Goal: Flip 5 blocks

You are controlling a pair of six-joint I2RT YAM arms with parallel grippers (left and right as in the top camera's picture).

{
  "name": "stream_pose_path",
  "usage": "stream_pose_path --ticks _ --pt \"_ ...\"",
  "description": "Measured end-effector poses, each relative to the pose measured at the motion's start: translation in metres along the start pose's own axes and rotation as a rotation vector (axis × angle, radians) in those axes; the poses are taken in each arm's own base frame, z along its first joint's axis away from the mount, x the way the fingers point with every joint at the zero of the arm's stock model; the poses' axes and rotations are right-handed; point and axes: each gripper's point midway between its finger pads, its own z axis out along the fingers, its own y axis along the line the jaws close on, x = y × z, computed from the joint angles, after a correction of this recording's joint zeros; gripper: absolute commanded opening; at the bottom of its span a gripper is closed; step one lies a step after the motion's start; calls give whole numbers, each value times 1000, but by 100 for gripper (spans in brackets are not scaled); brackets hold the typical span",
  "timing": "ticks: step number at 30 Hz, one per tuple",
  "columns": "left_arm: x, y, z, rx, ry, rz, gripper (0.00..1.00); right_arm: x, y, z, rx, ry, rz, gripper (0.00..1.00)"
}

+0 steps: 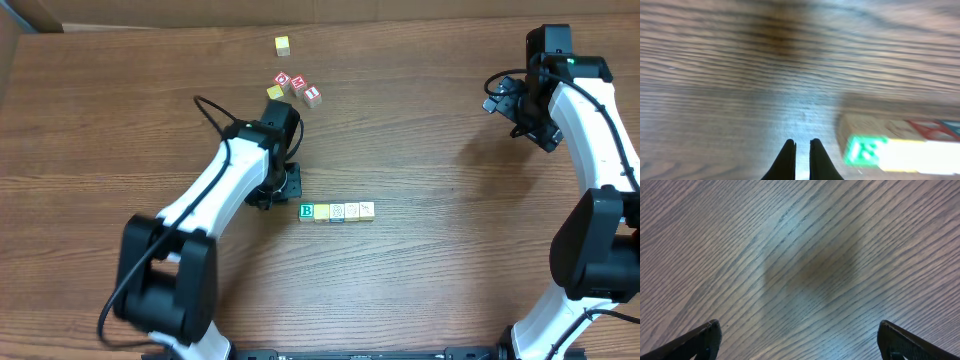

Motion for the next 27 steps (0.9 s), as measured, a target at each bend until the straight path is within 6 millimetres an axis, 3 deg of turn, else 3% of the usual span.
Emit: stream_pose_path --ticks 4,9,11,16,17,19,20,27 --pt "11 4 -31 17 -24 -1 4 -1 1 0 -2 -3 2 100" --pt "33 14 -40 -12 41 0 4 -8 16 -1 -79 -24 12 100" --pt "38 16 -40 -20 59 0 5 -3 23 -1 -116 4 10 100" --pt "38 15 -40 -17 60 1 4 31 36 -7 -214 178 5 100" --pt "38 15 -40 -16 60 3 4 36 37 -8 -228 202 4 85" --pt "39 13 -40 -10 63 6 4 49 36 -11 -237 262 -15 12" --pt "40 11 -40 -9 63 10 4 56 35 -12 -236 290 -26 4" --pt "44 -6 -40 7 52 55 4 107 34 -23 -201 442 -177 4"
